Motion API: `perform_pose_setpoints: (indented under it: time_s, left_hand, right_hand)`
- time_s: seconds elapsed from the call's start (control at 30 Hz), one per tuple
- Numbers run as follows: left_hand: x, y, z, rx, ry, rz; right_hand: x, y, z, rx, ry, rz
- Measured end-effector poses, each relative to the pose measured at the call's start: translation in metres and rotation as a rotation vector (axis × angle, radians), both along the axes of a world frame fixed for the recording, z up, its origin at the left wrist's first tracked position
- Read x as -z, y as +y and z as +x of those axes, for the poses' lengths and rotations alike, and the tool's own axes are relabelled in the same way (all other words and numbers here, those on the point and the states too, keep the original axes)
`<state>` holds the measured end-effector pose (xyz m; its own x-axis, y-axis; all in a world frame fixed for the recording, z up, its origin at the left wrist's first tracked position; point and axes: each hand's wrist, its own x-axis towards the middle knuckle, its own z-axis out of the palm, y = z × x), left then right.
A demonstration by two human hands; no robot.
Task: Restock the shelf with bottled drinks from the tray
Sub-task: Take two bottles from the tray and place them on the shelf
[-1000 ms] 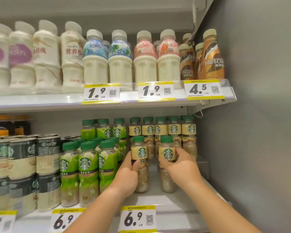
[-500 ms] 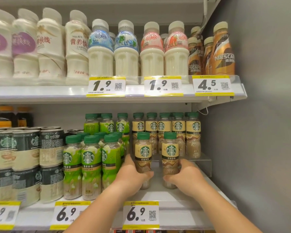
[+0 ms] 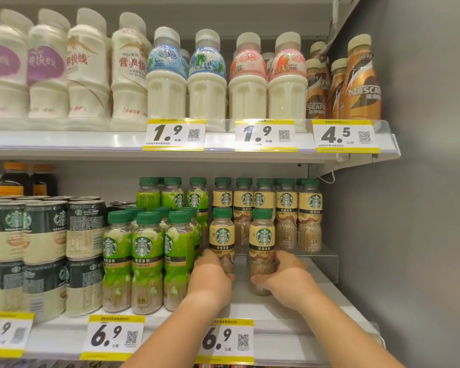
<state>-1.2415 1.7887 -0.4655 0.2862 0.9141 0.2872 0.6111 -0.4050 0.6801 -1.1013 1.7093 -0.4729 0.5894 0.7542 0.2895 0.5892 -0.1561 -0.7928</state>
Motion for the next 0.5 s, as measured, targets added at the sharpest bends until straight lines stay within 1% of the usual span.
perform_pose_setpoints:
  time_s: [0.13,0.27,0.5]
  left_hand:
    - [-0.005,-0.002,0.001,-0.033,0.081,-0.015]
    - [-0.013,-0.002,0.003,-0.028,0.185,-0.075]
    - [-0.010,-0.006,0.002,-0.036,0.194,-0.045]
  right_hand:
    - [-0.002,0.009,-0.007,-0.002,0.003,-0.006]
    - [-0.002,0.014,-0.011,-0.007,-0.023,0.003]
    - [0.000,0.016,-0.013,-0.020,-0.051,0.028]
